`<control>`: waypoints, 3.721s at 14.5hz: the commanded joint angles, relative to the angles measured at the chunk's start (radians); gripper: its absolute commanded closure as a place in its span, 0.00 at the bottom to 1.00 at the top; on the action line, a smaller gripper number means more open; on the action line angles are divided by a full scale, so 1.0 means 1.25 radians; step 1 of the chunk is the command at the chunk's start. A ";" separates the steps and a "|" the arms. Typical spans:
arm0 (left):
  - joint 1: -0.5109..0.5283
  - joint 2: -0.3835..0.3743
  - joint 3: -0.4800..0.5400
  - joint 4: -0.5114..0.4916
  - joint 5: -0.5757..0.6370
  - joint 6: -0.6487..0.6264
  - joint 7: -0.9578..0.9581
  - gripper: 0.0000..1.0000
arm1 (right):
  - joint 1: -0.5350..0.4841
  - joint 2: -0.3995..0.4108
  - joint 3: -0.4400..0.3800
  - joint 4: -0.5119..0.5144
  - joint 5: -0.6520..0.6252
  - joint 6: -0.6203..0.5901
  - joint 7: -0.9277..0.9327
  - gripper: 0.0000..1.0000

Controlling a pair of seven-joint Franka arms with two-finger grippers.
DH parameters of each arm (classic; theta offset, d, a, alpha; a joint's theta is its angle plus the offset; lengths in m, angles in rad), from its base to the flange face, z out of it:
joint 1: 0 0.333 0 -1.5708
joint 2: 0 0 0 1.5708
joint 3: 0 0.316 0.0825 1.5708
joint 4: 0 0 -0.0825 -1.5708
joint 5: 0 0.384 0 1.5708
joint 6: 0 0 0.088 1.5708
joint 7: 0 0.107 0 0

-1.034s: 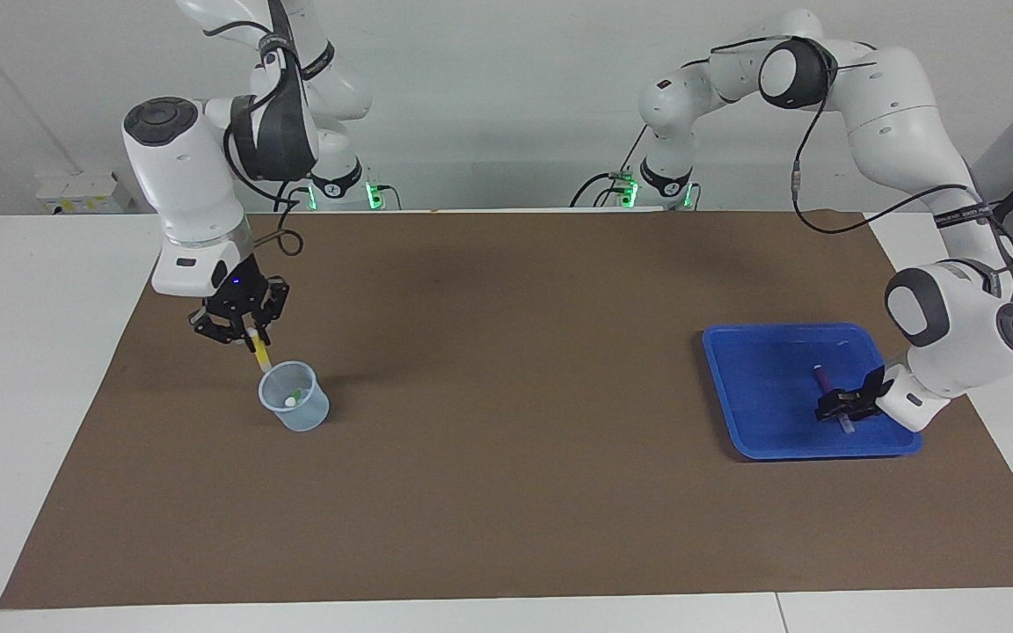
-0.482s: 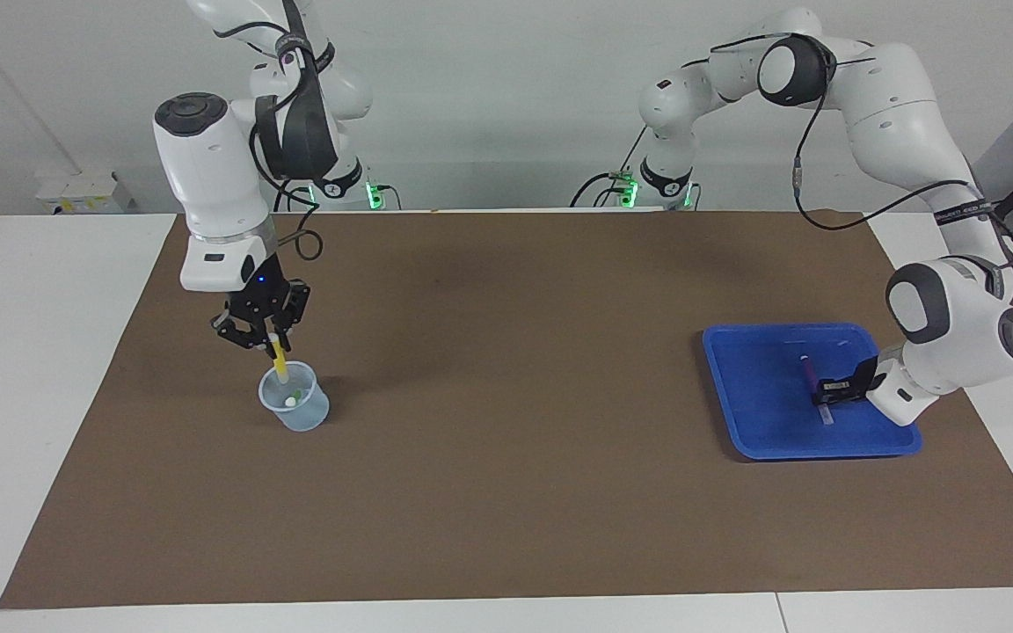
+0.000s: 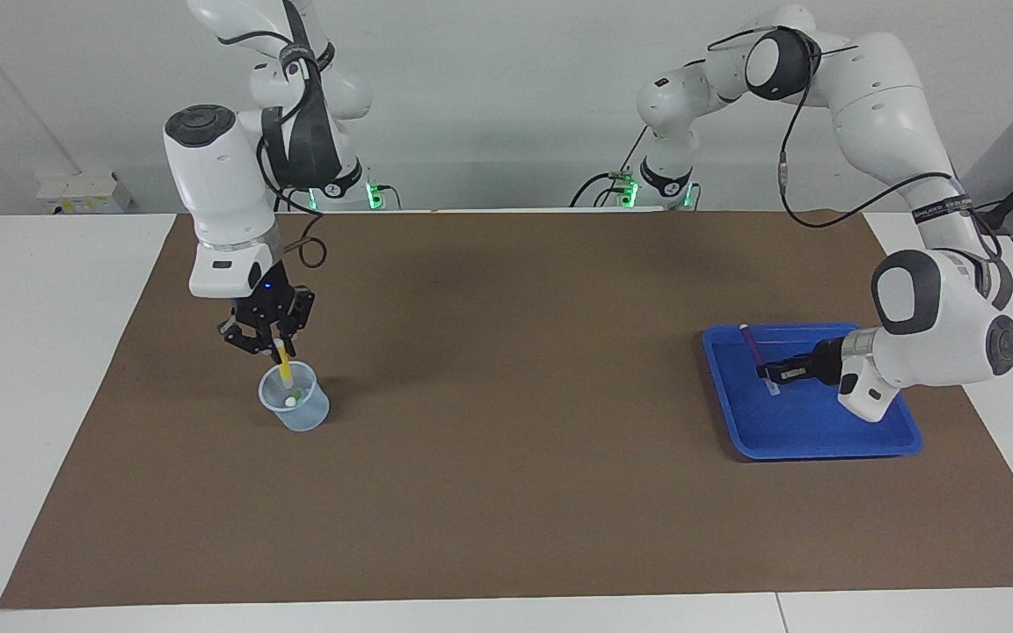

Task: Transfer and insert pens with both arms
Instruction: 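Lift the purple pen with the left gripper while the right gripper returns, then grasp the purple pen tip with the right gripper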

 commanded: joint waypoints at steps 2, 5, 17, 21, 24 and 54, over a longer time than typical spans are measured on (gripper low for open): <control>0.009 -0.022 0.004 -0.003 -0.136 -0.039 -0.156 1.00 | 0.003 0.009 0.002 -0.024 0.009 0.029 -0.030 1.00; -0.009 -0.071 0.003 -0.107 -0.257 -0.024 -0.272 1.00 | 0.005 0.018 0.002 -0.027 0.009 0.037 -0.037 1.00; -0.148 -0.089 -0.001 -0.142 -0.434 0.057 -0.636 1.00 | 0.037 0.023 0.014 0.014 0.167 0.020 0.179 0.00; -0.164 -0.089 0.000 -0.142 -0.479 0.094 -0.730 1.00 | 0.118 0.036 0.014 0.061 0.188 0.023 0.538 0.00; -0.186 -0.089 0.000 -0.143 -0.483 0.102 -0.734 1.00 | 0.159 0.057 0.015 0.101 0.189 0.033 0.776 0.00; -0.208 -0.096 -0.001 -0.153 -0.582 0.157 -0.799 1.00 | 0.395 0.181 0.014 0.173 0.373 0.308 1.336 0.43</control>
